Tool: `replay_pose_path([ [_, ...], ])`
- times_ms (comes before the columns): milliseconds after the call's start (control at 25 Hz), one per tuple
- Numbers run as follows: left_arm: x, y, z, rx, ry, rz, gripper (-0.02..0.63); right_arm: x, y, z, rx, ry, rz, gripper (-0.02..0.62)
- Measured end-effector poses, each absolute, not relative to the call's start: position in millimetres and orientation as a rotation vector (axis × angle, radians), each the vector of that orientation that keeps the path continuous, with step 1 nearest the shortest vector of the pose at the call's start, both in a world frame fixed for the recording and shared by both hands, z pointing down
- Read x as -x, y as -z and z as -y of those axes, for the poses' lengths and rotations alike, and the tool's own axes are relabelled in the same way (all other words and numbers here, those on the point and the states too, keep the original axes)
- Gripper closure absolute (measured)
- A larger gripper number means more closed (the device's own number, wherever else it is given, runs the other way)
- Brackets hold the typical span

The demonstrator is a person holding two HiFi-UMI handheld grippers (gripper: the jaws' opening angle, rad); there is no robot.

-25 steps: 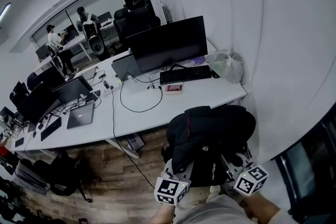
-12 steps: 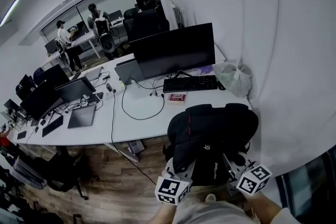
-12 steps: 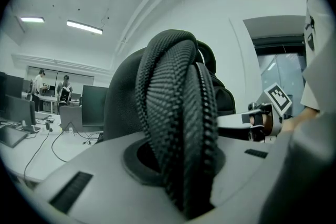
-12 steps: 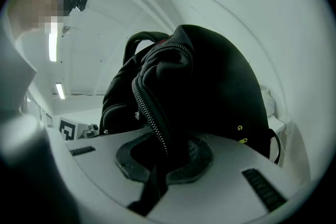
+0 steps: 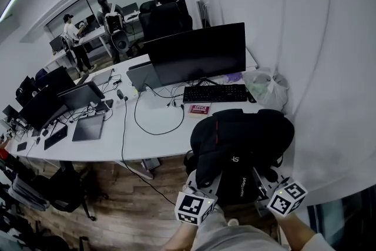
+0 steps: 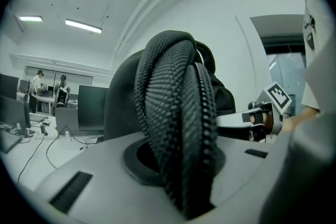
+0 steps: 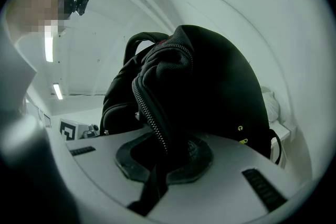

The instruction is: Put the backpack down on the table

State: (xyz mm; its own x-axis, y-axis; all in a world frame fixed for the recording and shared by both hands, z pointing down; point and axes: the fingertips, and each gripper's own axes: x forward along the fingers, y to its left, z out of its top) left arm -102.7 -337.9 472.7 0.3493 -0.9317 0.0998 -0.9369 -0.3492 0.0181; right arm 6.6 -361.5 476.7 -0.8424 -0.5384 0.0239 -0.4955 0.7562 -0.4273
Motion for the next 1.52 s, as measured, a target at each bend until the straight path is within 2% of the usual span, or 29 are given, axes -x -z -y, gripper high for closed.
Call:
replay_pose_path([
  [920, 234, -455, 512, -2.658, -0.060, 1.626, 0.549, 124, -457, 523, 1.007, 0.547, -2.780, 0.572],
  [1520, 240, -442, 606, -2.659, 0.008, 1.648, 0.548, 130, -441, 614, 1.031, 0.497, -2.807, 0.572],
])
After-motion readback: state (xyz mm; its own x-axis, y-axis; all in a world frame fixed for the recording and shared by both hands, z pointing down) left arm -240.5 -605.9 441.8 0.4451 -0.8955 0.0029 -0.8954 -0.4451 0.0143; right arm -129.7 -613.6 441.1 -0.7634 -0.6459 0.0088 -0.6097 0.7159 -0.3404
